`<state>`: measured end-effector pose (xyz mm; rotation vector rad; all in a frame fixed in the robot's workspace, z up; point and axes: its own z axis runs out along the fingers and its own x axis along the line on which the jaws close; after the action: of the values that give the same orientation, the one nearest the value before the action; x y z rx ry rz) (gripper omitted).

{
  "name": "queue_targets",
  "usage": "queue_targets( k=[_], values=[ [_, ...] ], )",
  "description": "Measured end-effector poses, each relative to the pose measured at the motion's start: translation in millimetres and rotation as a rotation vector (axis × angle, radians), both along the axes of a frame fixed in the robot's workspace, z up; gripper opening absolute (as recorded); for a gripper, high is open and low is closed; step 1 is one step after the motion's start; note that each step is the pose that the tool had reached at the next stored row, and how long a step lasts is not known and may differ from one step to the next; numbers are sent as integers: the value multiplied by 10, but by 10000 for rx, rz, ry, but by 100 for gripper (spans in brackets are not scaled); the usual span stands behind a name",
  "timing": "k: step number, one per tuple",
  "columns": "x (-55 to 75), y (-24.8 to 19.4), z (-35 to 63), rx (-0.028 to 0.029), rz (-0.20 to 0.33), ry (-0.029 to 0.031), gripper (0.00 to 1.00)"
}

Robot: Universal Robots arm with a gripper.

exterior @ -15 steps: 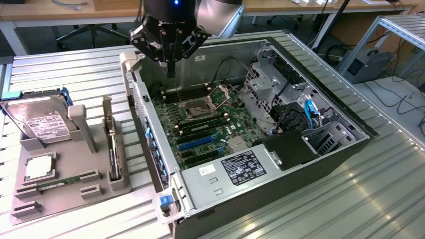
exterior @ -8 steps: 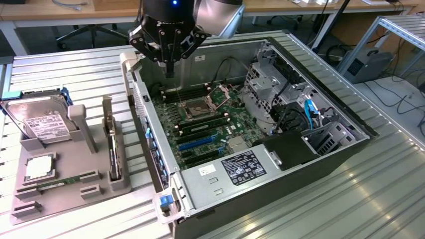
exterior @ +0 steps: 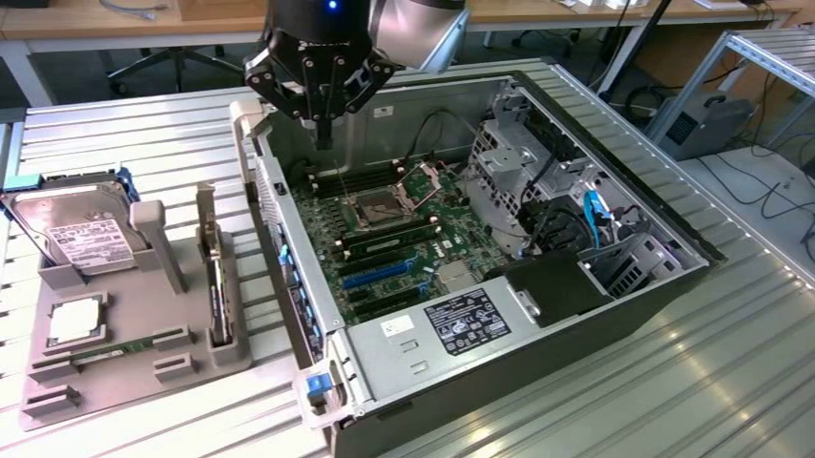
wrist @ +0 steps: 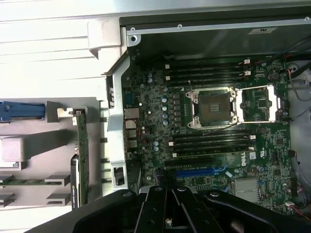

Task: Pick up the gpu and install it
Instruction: 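Reach for the gpu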

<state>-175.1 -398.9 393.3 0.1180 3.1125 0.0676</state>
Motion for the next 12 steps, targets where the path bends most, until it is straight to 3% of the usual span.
queue_targets(
  k=[12],
  values=[
    [-56, 0, 0, 0, 0, -1, 11]
  ],
)
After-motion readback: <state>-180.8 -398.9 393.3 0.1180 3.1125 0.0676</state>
